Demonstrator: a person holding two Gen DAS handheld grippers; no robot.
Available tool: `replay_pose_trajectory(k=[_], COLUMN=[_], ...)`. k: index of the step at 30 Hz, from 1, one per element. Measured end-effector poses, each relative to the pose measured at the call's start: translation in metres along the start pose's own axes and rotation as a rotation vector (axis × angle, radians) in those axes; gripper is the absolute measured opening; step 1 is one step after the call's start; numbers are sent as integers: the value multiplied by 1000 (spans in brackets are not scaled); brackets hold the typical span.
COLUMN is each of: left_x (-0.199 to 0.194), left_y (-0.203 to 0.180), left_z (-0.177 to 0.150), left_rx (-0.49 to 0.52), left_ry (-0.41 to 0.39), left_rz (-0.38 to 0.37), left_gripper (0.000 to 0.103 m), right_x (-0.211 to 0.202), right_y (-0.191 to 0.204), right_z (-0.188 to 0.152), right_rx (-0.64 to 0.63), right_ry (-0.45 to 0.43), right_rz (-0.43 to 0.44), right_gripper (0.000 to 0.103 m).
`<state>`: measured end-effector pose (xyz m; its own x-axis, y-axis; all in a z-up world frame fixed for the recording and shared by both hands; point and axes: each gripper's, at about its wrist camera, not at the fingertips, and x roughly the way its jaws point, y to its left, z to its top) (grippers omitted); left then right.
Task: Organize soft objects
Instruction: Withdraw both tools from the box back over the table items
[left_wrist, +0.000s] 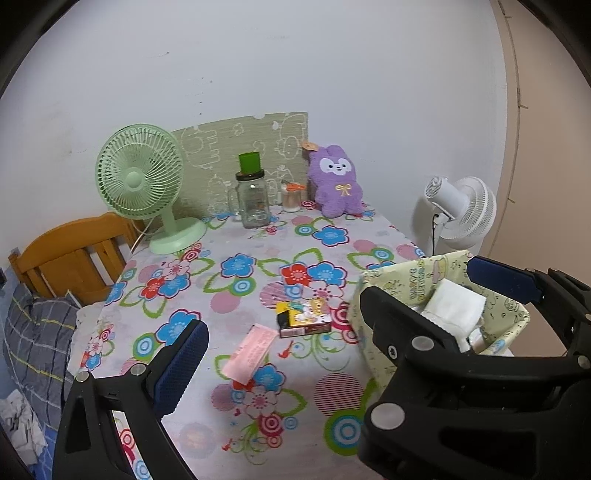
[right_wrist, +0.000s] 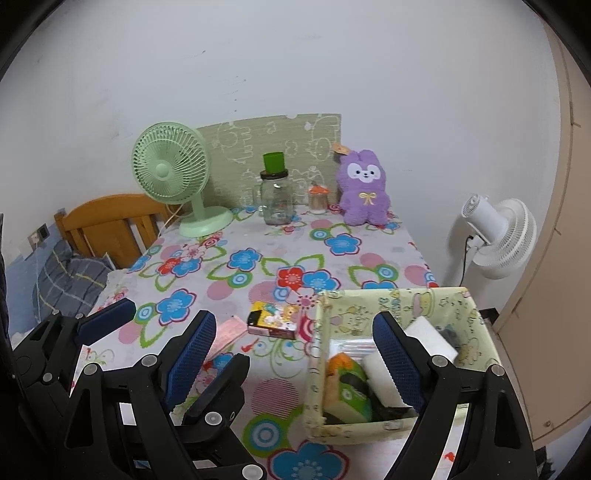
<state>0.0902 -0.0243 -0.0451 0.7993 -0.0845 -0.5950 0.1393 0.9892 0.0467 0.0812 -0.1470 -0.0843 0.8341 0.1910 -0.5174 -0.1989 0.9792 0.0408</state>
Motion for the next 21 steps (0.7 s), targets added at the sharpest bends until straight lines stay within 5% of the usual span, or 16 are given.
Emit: replay_pose_trajectory(k=[21], left_x=[12], left_y=[40], left_z=[-8], left_rx=[-22], left_ry=[-2], left_rz=[14], left_gripper=[100], right_x=[29], right_y=[37], right_z=[2], right_rx=[11], right_ry=[9], right_rz=[20], right_gripper=[96])
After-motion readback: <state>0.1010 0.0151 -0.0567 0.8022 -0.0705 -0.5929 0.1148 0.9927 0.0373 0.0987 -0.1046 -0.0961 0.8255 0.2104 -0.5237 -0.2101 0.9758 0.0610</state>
